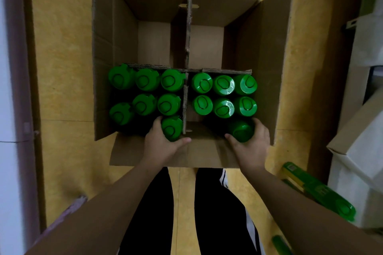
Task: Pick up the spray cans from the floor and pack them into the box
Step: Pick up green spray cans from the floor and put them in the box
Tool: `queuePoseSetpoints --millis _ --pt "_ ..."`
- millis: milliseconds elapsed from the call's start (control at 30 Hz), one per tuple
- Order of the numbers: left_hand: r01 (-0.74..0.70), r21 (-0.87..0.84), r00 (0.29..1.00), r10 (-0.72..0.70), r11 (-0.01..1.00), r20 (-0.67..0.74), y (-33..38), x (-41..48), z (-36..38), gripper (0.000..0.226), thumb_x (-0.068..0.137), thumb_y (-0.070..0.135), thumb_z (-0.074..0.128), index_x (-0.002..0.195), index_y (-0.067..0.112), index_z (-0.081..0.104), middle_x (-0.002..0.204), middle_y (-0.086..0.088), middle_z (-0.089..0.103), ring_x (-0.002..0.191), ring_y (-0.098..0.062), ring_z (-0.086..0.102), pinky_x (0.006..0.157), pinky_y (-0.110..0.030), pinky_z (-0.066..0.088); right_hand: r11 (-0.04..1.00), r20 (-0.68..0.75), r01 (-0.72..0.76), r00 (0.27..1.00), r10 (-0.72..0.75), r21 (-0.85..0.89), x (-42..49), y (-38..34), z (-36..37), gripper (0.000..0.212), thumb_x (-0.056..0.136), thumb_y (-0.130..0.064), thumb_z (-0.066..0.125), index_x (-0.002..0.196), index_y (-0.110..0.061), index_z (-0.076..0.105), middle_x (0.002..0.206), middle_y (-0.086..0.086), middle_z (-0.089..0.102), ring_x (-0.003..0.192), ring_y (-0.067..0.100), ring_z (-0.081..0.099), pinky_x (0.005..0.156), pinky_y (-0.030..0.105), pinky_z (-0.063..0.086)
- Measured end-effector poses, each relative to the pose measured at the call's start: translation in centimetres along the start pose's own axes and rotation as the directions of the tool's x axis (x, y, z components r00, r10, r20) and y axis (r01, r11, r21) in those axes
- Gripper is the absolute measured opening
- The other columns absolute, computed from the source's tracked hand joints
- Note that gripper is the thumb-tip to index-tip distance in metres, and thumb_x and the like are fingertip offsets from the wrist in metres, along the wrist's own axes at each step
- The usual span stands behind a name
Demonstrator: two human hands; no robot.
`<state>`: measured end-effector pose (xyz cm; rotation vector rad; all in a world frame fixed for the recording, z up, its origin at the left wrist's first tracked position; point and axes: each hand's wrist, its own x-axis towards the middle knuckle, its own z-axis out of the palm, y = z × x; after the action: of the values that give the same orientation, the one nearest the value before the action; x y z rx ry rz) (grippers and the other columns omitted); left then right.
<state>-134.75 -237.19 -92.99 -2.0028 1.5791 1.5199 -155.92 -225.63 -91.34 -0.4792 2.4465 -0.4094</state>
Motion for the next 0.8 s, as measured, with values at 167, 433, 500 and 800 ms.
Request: queuePoseSetpoints --millis 167,433,500,800 --pt "-0.083 0.044 0.986 0.088 0.996 -0.139 -0.5 -3.9 -3.9 0.077 0.085 0.075 0.051 0.14 0.02 0.051 0.131 0.0 0.06 0.124 -0.023 0.053 0.098 -0.039 0.045 0.957 -0.086 0.246 0.961 -0.262 -0.156 -2.5 -3.9 0.3 0.061 0.076 -0.03 0.087 0.127 -0.009 0.061 0.13 0.017 0.053 0.123 0.033 0.045 0.103 0.044 0.038" --pt "-0.25 0.37 0.888 0.364 0.895 -0.282 -2.4 -0.5 -12.4 0.071 0.079 0.005 0.074 0.143 0.003 0.043 0.146 -0.016 0.041 0.136 -0.034 0.033 0.112 -0.041 0.032 0.907 0.414 -0.173 0.91 -0.001 0.384 -10.3 -15.0 10.2 0.01 0.094 -0.016 0.064 0.086 -0.022 0.067 0.087 -0.001 0.069 0.088 0.022 0.064 0.079 0.033 0.052" --pt "-0.333 0.533 0.867 0.475 0.778 -0.152 -3.1 0.6 -13.5 0.075 0.078 0.007 0.078 0.145 0.0 0.043 0.148 -0.017 0.043 0.136 -0.035 0.031 0.115 -0.047 0.03 0.694 0.606 -0.596 0.742 0.285 0.403 -10.8 -16.4 13.9 0.016 0.098 -0.012 0.054 0.1 -0.018 0.069 0.106 0.008 0.07 0.102 0.027 0.064 0.093 0.04 0.053" --pt "-0.292 0.892 0.764 0.645 0.344 0.001 -4.6 3.6 -14.1 0.084 0.07 0.051 0.078 0.139 0.009 0.056 0.154 -0.012 0.04 0.131 -0.035 0.031 0.116 -0.07 0.005 -0.04 0.822 -0.832 0.537 0.191 0.553 -6.6 -17.7 21.7 0.034 0.106 -0.015 0.039 0.13 -0.008 0.061 0.126 0.017 0.066 0.12 0.037 0.06 0.104 0.044 0.05"
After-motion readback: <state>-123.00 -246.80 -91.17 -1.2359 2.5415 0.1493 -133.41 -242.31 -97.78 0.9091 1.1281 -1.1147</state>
